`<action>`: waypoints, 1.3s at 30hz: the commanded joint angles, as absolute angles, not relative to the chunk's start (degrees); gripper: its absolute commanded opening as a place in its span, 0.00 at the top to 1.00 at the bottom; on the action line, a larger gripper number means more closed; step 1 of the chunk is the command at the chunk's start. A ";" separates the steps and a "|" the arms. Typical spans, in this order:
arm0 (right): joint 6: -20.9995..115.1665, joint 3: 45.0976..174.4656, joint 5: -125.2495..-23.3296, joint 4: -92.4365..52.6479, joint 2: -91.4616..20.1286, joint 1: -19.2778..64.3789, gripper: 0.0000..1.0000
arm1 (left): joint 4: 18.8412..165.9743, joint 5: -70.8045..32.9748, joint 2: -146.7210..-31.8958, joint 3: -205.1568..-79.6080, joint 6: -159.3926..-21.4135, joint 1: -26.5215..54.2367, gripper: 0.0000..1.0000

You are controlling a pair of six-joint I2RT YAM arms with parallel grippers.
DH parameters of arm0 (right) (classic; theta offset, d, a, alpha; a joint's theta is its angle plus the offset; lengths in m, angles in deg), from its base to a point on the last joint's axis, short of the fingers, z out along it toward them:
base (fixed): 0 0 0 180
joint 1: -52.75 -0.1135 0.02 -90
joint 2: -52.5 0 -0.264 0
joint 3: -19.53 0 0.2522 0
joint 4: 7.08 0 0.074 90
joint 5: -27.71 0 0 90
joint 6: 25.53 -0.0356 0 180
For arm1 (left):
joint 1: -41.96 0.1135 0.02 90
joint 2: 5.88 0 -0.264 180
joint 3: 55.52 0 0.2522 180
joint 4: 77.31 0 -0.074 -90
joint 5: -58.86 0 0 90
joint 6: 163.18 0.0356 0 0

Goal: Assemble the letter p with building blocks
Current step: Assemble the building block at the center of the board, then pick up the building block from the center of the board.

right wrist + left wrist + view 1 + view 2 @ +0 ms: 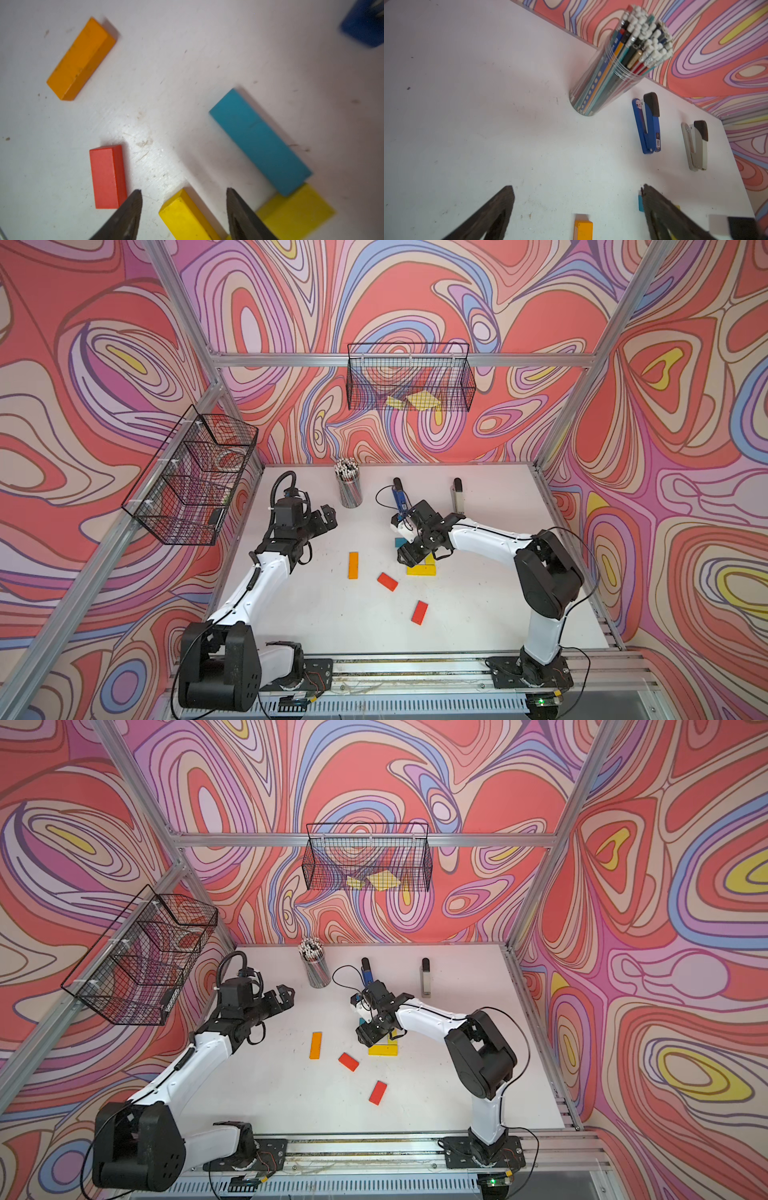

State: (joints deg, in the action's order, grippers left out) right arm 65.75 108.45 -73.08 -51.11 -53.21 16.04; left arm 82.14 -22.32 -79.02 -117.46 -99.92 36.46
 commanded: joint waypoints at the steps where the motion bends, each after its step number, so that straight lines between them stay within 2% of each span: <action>1: 58.36 110.64 -70.84 -46.32 -50.25 21.77 0.02 | 74.31 -22.16 -81.90 -119.60 -96.54 31.92 0.01; 8: 45.94 107.76 -72.87 -40.35 -45.56 31.99 0.02 | 70.37 -22.26 -86.48 -117.71 -99.84 26.76 0.02; 11: 44.61 108.34 -76.02 -40.83 -44.63 35.40 0.02 | 68.62 -22.61 -89.07 -118.76 -99.89 24.28 0.03; 14: 44.30 107.89 -72.48 -41.85 -43.70 37.22 0.02 | 67.00 -23.93 -93.19 -121.17 -99.72 21.55 0.04; 19: 42.95 105.45 -76.00 -40.39 -42.72 40.25 0.02 | 62.60 -25.97 -99.87 -125.44 -100.15 19.91 0.09; 28: 42.77 102.43 -79.81 -37.85 -42.98 41.24 0.02 | 60.45 -28.41 -100.40 -125.46 -101.63 19.75 0.15; 31: 42.72 102.50 -80.89 -37.42 -43.61 41.33 0.02 | 60.30 -27.42 -101.56 -125.88 -101.84 19.67 0.20; 34: 42.74 102.55 -81.79 -37.14 -44.00 41.42 0.02 | 60.36 -26.66 -102.20 -125.64 -102.29 19.55 0.37; 36: 42.67 102.45 -82.29 -36.86 -44.09 41.55 0.02 | 60.37 -26.74 -102.21 -125.44 -102.66 19.43 0.41; 39: 42.68 102.46 -82.85 -36.59 -44.35 41.65 0.02 | 60.22 -27.21 -102.16 -125.09 -102.96 19.37 0.42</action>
State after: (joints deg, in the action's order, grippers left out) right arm 42.91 102.89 -81.47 -37.88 -43.73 41.22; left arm 62.29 -26.70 -101.43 -124.91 -101.78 19.65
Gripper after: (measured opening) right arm 0.983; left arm 0.584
